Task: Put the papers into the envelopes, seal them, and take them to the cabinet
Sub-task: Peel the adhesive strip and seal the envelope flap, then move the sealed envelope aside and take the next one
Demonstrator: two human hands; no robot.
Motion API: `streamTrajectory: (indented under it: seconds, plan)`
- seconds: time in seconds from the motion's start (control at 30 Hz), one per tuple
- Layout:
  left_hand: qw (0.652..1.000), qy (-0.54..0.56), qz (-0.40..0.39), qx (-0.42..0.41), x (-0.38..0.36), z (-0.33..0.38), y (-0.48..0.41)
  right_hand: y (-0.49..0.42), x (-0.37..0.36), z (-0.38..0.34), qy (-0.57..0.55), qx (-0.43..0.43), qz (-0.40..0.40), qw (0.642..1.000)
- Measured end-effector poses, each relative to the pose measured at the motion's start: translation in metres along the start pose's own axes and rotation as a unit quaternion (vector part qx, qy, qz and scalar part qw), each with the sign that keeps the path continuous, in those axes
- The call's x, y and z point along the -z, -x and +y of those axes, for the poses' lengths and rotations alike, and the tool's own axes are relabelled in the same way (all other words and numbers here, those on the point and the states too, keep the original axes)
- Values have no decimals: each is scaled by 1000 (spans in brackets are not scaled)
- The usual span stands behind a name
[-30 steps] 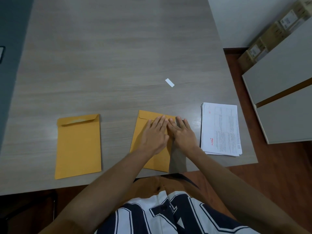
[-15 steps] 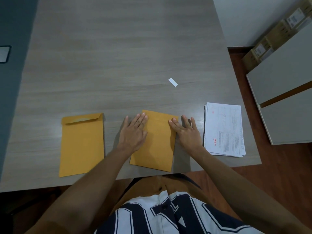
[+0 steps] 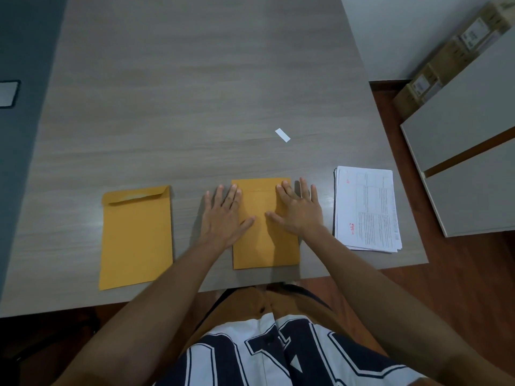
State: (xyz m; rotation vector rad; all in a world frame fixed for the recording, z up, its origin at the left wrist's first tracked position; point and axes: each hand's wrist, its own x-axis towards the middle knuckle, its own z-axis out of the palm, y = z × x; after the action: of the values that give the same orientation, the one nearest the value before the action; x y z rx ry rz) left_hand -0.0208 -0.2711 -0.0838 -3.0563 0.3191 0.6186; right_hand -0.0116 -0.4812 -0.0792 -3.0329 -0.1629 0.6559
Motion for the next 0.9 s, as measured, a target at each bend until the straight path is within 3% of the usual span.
streamTrajectory:
  seconds: [0.17,0.4,0.67,0.77,0.9]
  plan:
    - [999,30,-19,23,4,5,-7,-16,11,-4,-2,2,-10,1000]
    - [1000,-10,2,30,10,6,-16,-21,11,-15,-1,3,-1,1000]
    - [985,88,81,122,6,-37,14,-15,10,-86,-22,150,145,978]
    - [972,117,114,169,10,-71,31,-12,26,-131,-32,178,98,979]
    - [936,165,156,268,7,-114,56,-11,39,-186,-131,141,-9,981]
